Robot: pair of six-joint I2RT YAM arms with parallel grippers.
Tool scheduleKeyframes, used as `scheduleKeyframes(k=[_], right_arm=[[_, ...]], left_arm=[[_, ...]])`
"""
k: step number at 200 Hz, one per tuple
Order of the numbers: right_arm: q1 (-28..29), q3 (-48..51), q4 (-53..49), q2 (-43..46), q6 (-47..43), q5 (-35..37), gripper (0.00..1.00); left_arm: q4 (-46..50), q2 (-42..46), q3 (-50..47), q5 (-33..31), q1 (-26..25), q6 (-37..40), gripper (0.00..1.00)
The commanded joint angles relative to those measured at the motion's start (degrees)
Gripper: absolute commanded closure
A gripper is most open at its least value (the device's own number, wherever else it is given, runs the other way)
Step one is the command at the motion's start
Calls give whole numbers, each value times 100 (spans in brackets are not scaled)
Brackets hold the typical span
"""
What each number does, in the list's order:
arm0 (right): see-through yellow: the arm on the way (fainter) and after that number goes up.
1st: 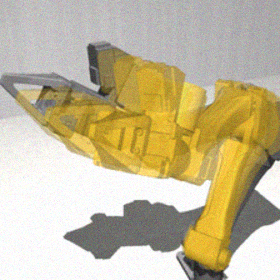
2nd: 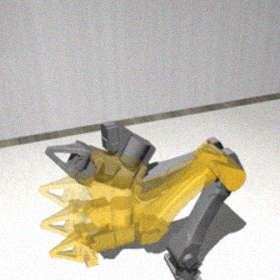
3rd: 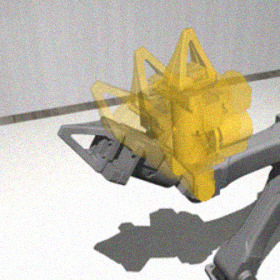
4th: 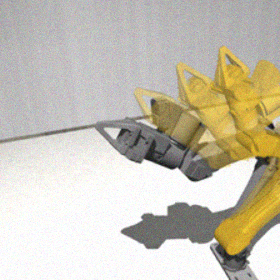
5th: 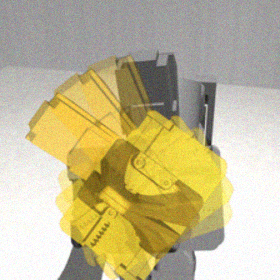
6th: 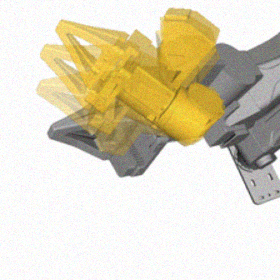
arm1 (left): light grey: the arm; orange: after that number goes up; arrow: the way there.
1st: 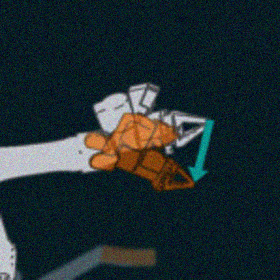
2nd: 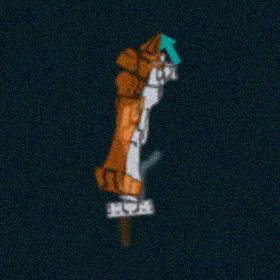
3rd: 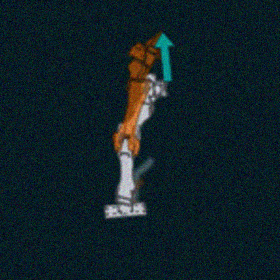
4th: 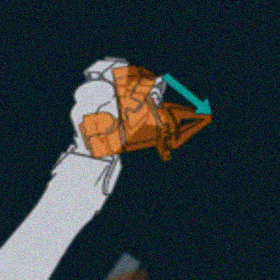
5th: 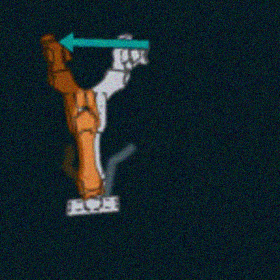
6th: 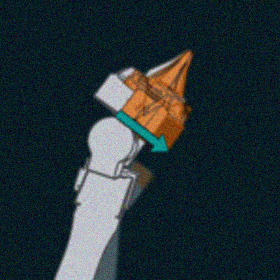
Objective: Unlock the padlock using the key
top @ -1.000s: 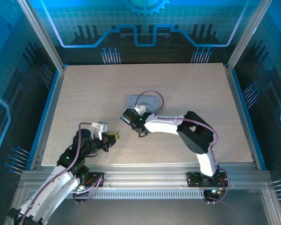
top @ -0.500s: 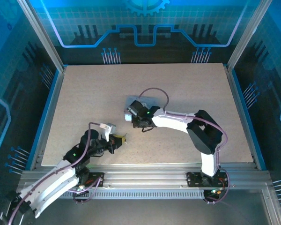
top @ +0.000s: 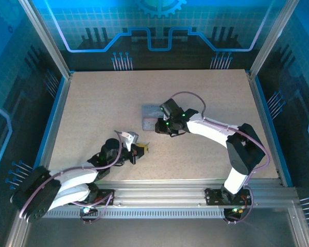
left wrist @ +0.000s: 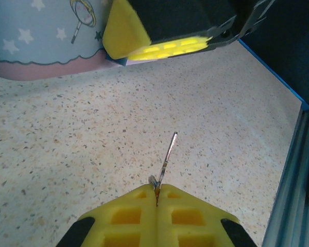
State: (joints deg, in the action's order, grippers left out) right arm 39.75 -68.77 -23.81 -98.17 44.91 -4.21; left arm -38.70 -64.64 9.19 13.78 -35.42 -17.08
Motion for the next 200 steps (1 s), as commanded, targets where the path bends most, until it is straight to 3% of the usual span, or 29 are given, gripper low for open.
scheduleKeyframes(k=[1, 21, 46, 86, 134, 200], right_arm=[[-163, 97, 295, 317, -126, -727, 100], [-261, 158, 350, 418, -61, -917, 100], [-348, 205, 359, 548, -1, -1071, 100], [-550, 367, 495, 652, 171, -1473, 100], [-687, 439, 742, 658, 384, -1945, 100], [-716, 417, 632, 788, 408, -1970, 100]], left_arm=[[-1452, -632, 54, 305, -29, 260, 100], [-2319, -1469, 176, 534, 58, 91, 100], [-4135, -2796, 248, 1004, 388, -423, 100], [-4146, -3308, 562, 1049, 480, -187, 100], [-4147, -3333, 816, 1721, 744, -315, 100], [-4152, -3547, 1009, 1936, 859, -394, 100]])
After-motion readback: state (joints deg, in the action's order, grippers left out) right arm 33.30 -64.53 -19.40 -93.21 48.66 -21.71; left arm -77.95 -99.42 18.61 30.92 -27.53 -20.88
